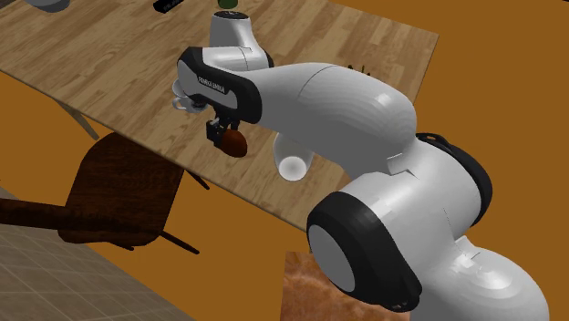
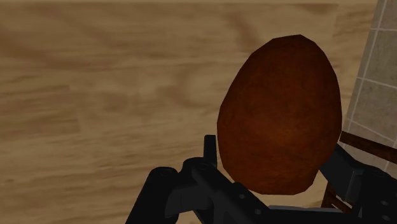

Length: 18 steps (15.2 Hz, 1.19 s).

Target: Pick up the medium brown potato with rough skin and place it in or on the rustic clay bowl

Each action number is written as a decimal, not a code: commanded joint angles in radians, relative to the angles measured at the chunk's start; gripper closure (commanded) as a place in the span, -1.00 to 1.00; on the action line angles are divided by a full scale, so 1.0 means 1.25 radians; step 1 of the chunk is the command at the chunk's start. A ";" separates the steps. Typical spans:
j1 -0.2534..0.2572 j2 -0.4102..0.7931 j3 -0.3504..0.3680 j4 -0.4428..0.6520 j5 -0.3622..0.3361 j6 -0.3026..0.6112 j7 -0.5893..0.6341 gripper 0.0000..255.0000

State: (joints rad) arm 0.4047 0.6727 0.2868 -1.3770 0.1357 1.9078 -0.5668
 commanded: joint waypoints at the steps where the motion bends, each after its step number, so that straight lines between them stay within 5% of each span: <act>1: 0.000 0.001 0.000 -0.001 0.000 0.000 0.000 1.00; 18: -0.001 -0.041 0.006 0.084 0.003 -0.122 0.026 1.00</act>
State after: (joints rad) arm 0.4032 0.6254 0.2934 -1.2814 0.1388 1.7676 -0.5377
